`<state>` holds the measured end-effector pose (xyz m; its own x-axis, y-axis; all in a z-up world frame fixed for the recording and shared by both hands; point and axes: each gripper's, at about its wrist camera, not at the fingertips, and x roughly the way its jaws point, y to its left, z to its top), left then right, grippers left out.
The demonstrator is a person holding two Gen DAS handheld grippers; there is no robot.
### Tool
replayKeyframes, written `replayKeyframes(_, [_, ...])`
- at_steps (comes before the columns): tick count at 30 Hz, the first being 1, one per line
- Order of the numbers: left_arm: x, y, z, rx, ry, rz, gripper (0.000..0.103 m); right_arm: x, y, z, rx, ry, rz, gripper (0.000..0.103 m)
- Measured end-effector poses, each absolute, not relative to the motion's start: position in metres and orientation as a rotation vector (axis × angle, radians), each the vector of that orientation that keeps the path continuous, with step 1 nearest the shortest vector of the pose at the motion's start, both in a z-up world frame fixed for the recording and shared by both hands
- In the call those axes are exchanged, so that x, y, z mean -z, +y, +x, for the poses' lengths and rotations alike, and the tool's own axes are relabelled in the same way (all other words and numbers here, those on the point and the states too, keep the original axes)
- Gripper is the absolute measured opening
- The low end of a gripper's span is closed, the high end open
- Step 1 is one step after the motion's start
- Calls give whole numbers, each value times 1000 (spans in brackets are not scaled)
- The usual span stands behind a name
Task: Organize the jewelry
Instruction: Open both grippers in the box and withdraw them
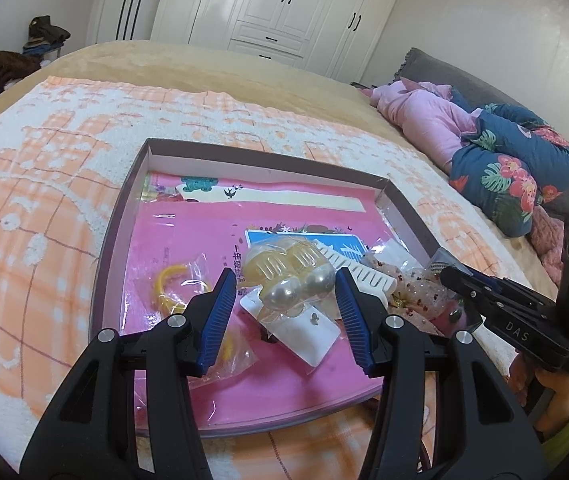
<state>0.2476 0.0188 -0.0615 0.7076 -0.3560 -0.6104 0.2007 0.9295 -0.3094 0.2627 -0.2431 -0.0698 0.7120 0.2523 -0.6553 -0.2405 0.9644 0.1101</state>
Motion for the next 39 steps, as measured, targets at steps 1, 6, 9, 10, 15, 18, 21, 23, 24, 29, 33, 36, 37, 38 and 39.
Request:
replayKeyframes(1, [62,19,248,312,722,-227,42,70,-243,262,-274,729,16,26])
replayKeyframes(6, [64,18,247,308,727,-228,43,68,-242,255,-290,719,17,36])
replayKeyframes(9, [64,19,246,310,728,-233,43,64,-242,249,-295,707,20,40])
replayKeyframes(10, [64,19,245,309,729,-234,43,63,-242,247,-298,703,25,44])
replayKeyframes(15, [62,20,242,302,717,-234,47,55,-244,237,-306,682,33,51])
replayKeyframes(18, [56,21,236,296,704,-232,53,47,-246,229,-308,660,42,56])
replayKeyframes(21, [49,21,230,294,690,-227,59,39,-248,221,-310,635,43,61])
replayKeyframes(23, [43,22,223,294,678,-233,61,33,-249,215,-311,615,43,66])
replayKeyframes(24, [40,23,221,294,673,-235,64,29,-250,212,-312,604,43,67])
replayKeyframes(29, [24,22,202,280,637,-236,81,11,-255,190,-313,537,46,78])
replayKeyframes(33, [12,24,185,271,611,-237,91,-1,-259,175,-305,497,45,83])
replayKeyframes(36, [4,24,173,271,591,-239,92,-8,-263,163,-301,471,44,86])
replayKeyframes(37, [2,24,169,273,587,-241,92,-10,-264,160,-299,465,43,87])
replayKeyframes(38, [1,24,165,276,586,-242,92,-11,-266,156,-296,460,45,88])
replayKeyframes(39, [1,23,161,278,586,-242,92,-12,-268,153,-294,456,47,88])
